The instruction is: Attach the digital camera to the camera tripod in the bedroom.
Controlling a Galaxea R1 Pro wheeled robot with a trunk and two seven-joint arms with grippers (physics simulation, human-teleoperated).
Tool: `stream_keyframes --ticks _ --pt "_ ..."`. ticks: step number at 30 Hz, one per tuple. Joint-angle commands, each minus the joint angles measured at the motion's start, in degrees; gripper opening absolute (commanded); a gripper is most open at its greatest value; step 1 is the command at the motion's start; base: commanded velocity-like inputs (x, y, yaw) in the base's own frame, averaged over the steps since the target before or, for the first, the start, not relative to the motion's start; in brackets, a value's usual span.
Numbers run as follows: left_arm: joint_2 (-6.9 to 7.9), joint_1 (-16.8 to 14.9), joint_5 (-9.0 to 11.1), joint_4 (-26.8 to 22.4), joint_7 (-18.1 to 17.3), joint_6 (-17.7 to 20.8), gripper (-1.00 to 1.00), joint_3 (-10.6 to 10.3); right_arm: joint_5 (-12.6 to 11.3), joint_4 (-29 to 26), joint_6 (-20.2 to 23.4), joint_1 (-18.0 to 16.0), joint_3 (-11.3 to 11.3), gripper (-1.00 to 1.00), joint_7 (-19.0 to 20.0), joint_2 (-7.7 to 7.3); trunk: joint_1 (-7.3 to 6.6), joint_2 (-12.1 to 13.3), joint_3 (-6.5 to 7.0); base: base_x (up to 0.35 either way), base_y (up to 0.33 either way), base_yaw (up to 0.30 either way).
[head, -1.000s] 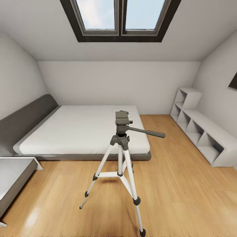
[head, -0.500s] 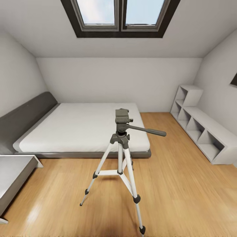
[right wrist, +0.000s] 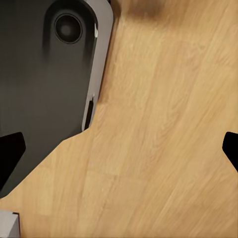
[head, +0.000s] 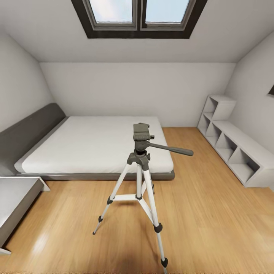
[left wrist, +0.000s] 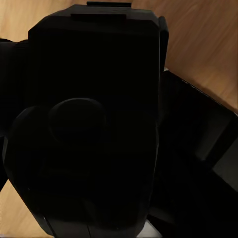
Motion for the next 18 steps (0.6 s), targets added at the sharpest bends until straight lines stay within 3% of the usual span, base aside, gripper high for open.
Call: stream_keyframes --ticks 1,18 --pt "0.0 0.0 0.5 0.0 -0.2 0.1 -1.0 -0.5 0.4 0.1 0.0 -0.1 -0.5 1.0 0.1 -0.05 0.02 -0.1 -0.19 0.0 0.0 0.0" --pt "-0.09 0.0 0.4 0.0 -0.4 0.5 -1.0 -0.5 0.3 0.1 0.0 -0.1 -0.6 1.0 0.1 -0.16 0.02 -0.1 -1.74 0.0 0.0 0.0"
